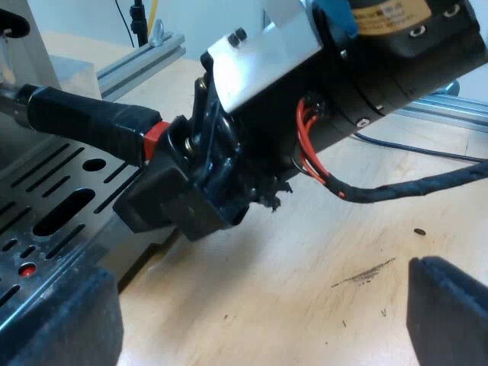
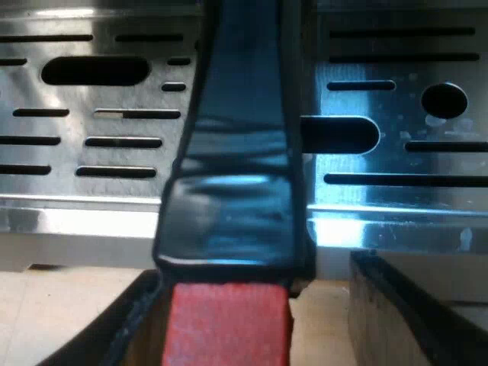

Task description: Grind coffee beans and then tamp

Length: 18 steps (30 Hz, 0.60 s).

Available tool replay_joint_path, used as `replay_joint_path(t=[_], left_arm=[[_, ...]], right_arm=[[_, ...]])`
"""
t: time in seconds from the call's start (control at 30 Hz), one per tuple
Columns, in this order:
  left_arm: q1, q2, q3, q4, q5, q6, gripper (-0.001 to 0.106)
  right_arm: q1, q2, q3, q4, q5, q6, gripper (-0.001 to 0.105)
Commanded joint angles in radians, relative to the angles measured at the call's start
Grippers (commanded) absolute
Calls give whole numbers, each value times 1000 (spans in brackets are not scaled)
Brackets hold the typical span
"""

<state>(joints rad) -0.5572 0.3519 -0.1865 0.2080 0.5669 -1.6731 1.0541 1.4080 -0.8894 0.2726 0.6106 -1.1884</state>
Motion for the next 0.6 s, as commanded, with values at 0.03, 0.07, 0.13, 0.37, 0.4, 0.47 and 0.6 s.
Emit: replay_joint_path(t=[0.03, 0.07, 0.13, 0.37, 0.4, 0.47, 0.6], left_arm=[[-5, 1, -2, -11, 13, -12, 77], [-5, 1, -2, -11, 13, -12, 77], [-5, 1, -2, -11, 13, -12, 77], [-5, 1, -2, -11, 13, -12, 77], [-5, 1, -2, -11, 13, -12, 77], [-5, 1, -2, -11, 13, -12, 77], [-5, 1, -2, -11, 13, -12, 77]], right_arm=[[-4, 0, -3, 0, -3, -6, 52], [-4, 0, -3, 0, -3, -6, 52], [-4, 0, -3, 0, -3, -6, 52], [-4, 0, -3, 0, 11, -6, 52], [-4, 0, -3, 0, 18, -18, 52], [-4, 0, -3, -3, 18, -20, 52], [-4, 0, -3, -7, 18, -20, 52]])
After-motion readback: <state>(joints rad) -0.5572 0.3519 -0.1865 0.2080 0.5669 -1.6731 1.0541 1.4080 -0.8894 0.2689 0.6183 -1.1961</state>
